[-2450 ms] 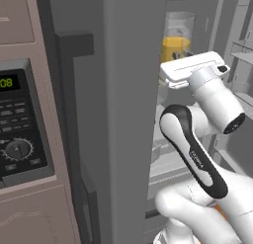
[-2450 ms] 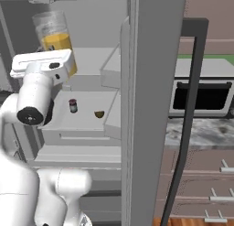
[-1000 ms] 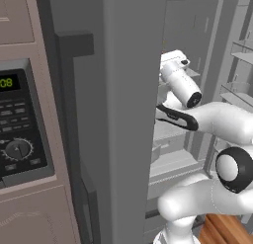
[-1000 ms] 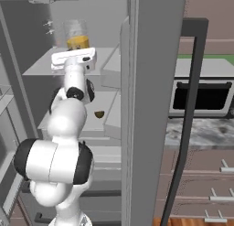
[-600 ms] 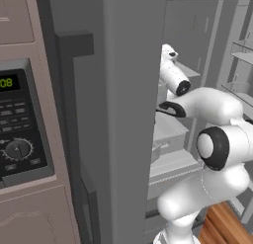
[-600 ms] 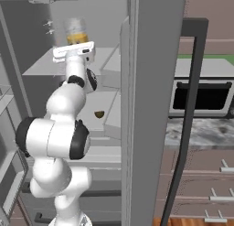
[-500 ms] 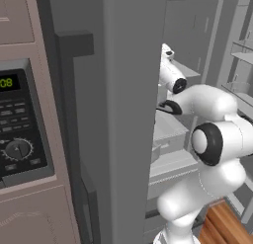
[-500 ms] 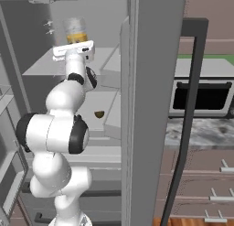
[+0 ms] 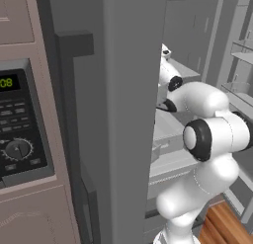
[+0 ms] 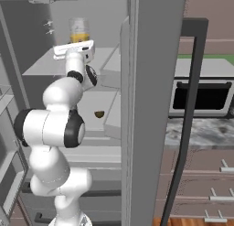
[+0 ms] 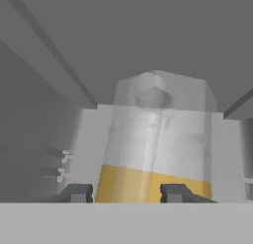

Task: Move the kiwi and jam from the top shelf to the second highest shelf to make space. Then, place the pitcher from the counter on the cleared top shelf.

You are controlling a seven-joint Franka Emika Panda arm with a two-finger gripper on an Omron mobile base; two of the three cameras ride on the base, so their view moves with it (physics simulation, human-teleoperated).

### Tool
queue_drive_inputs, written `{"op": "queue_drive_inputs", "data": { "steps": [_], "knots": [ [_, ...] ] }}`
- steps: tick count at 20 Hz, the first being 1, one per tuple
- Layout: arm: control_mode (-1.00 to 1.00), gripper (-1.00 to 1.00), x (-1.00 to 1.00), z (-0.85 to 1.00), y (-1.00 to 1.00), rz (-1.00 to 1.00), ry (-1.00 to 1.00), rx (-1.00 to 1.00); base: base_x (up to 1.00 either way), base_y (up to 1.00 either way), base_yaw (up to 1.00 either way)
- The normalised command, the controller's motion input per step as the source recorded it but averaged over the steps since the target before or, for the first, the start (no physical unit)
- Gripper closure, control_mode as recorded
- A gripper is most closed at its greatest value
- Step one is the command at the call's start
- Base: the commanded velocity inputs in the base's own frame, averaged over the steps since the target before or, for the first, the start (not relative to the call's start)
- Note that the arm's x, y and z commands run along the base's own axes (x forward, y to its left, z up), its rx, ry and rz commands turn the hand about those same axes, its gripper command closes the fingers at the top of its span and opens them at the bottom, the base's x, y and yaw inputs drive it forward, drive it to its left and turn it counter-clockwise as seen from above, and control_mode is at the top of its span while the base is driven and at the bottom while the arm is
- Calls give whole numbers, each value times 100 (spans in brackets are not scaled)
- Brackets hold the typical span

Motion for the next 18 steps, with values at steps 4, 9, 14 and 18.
{"op": "queue_drive_inputs", "data": {
  "steps": [4,9,14,18],
  "knots": [
    [-100,-100,0,-4,-5,0,-1,0,0,0,0],
    [-100,-100,-29,2,0,0,0,0,0,0,0],
    [-100,-100,-93,8,-12,0,0,0,0,0,0],
    [-100,-100,-100,11,-18,0,0,0,0,0,0]
  ]
}}
